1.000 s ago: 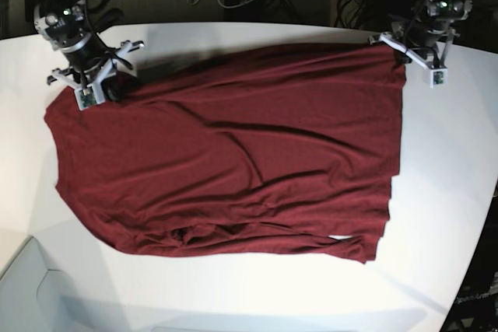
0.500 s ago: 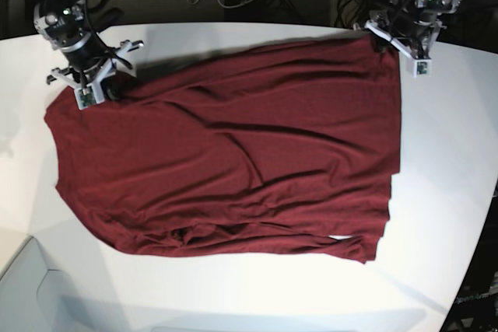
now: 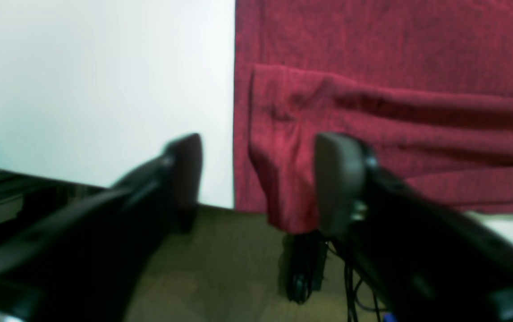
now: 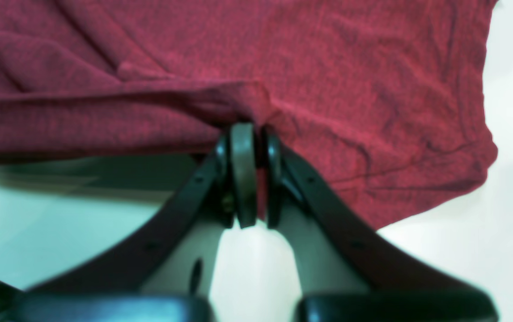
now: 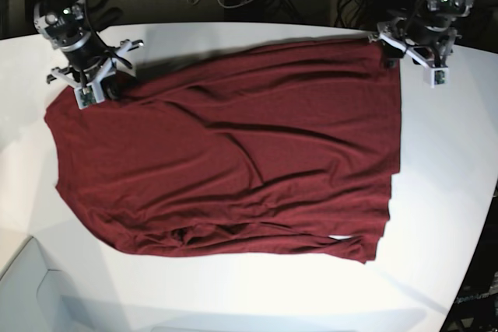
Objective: Layout the t-shirt on the table in an organized manner, then fold the t-shirt properly
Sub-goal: 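Hold the collar edge with both grippers and drag it to smooth the shirt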
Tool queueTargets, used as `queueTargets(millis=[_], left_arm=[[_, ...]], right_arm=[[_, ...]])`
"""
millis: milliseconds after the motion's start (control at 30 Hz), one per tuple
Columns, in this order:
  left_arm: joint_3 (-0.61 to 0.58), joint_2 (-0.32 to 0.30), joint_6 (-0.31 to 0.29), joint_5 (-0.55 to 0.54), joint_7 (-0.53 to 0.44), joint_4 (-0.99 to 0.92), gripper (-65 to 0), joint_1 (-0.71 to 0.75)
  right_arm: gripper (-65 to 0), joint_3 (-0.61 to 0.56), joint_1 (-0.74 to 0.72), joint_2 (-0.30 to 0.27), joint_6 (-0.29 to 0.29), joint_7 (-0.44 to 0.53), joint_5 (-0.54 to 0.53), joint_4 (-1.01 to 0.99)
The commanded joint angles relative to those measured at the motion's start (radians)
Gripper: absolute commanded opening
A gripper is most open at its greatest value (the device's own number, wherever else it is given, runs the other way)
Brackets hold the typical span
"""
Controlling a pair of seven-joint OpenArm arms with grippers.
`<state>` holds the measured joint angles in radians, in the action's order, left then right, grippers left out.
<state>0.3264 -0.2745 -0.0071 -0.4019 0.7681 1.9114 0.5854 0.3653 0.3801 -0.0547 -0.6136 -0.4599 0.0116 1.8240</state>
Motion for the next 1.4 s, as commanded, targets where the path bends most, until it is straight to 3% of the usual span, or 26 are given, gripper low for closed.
queueTargets(millis=[0, 100, 600, 867, 933, 1000, 1200, 1367], left_arm=[[0.004, -0.01, 0.002, -0.005, -0.011, 0.017, -21.9, 0.009], [0.0, -0.006, 0.0, -0.002, -0.012, 0.007, -17.2, 0.012], [-0.005, 0.019, 0.0, -0.009, -0.048, -0.094, -17.3, 0.002], [-0.082, 0.017, 0.0, -0.001, -0.062, -0.163, -17.7, -0.017], [-0.097, 0.017, 0.0, -0.001, -0.062, -0.183, -21.2, -0.028], [-0.099, 0.017, 0.0, -0.001, -0.062, -0.2, -29.2, -0.028], [-0.095, 0.016, 0.0, -0.001, -0.062, -0.207, -64.9, -0.038], [-0.095, 0.013, 0.0, -0.001, -0.062, -0.201, -65.0, -0.04]], right_arm=[[-65.0, 0.004, 0.001, -0.007, -0.001, 0.023, -0.012, 0.018], [-65.0, 0.004, 0.001, -0.007, -0.001, 0.023, -0.012, 0.018], [-65.0, 0.004, 0.001, -0.004, -0.001, 0.023, -0.012, 0.016], [-65.0, 0.004, 0.001, -0.004, -0.001, 0.023, -0.012, 0.016], [-65.0, 0.004, 0.001, -0.004, -0.001, 0.023, -0.012, 0.016], [-65.0, 0.004, 0.001, -0.004, -0.001, 0.023, -0.012, 0.016], [-65.0, 0.004, 0.001, -0.004, -0.001, 0.023, -0.012, 0.016], [-65.0, 0.004, 0.003, -0.003, -0.001, 0.023, -0.012, 0.018]])
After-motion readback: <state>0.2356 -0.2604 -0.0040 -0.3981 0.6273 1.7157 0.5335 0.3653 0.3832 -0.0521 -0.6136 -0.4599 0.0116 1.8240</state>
